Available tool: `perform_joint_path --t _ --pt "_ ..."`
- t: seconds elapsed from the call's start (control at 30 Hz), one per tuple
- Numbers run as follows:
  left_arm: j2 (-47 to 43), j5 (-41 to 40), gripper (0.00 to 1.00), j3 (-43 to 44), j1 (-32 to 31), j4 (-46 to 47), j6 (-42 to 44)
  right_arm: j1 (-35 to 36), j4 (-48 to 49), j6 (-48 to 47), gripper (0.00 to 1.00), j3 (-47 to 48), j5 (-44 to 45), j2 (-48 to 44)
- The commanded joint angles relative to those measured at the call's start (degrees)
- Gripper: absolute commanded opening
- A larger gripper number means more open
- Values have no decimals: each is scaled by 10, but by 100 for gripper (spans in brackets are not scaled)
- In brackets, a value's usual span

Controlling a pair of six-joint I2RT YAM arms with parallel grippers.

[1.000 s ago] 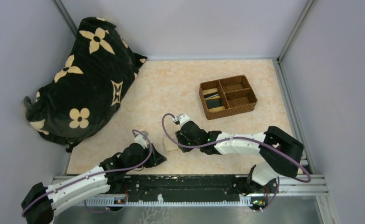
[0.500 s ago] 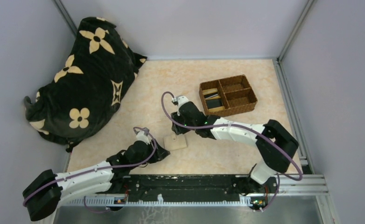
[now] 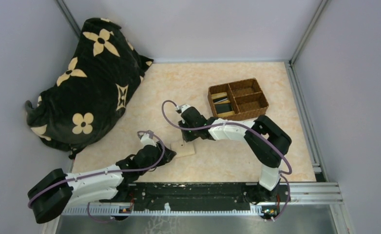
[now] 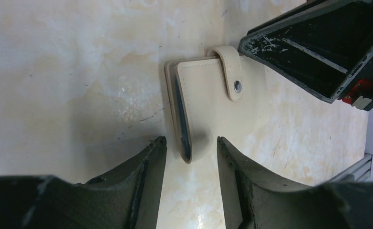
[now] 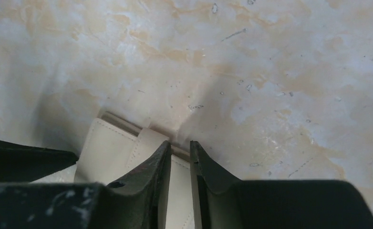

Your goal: Take the credit cards out of the card holder

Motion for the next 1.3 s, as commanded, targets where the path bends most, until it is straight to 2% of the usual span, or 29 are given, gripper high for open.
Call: perform_joint_path --t 0.0,0.13,0.23,0.27,0.3,0.33,0.37,0.47,0.63,0.7,0.83,0.93,1.03,1.13,1.2,1.27 --pt "26 -39 52 -12 14 -93 8 -8 6 -4 19 1 -15 -8" --pt "30 -19 52 7 53 -94 56 -8 18 1 18 -44 -34 -40" --pt "25 -38 53 39 64 -136 72 -2 22 4 18 -77 -33 -68" --pt "22 -52 63 60 65 -176 64 5 22 1 23 -81 -24 -76" --pt "19 -67 84 76 65 -215 41 14 17 -4 33 -82 -11 -87" --pt "15 -82 97 89 65 -249 19 25 9 -10 42 -76 4 -98" --pt "10 -94 99 98 65 -269 14 35 -2 -16 47 -67 19 -100" --pt "-15 -96 99 109 65 -289 29 61 -21 -27 54 -37 46 -91" --pt "-75 -73 99 87 65 -295 28 70 -16 -18 56 -9 42 -63" --pt "-92 -72 91 72 65 -308 9 71 -12 -15 56 -4 34 -61" --pt "-117 -55 55 52 65 -321 7 74 -11 -16 56 9 28 -41" --pt "-138 -47 35 46 65 -330 5 79 -13 -15 55 18 25 -26" --pt "-156 -41 1 40 65 -326 17 92 -14 -15 55 29 28 -12" --pt "-164 -29 1 34 64 -318 25 104 -20 -13 55 41 38 0" --pt "-164 -27 7 34 65 -319 23 109 -25 -9 54 44 46 7" --pt "-161 -28 14 35 64 -320 18 109 -28 -3 45 40 52 10"
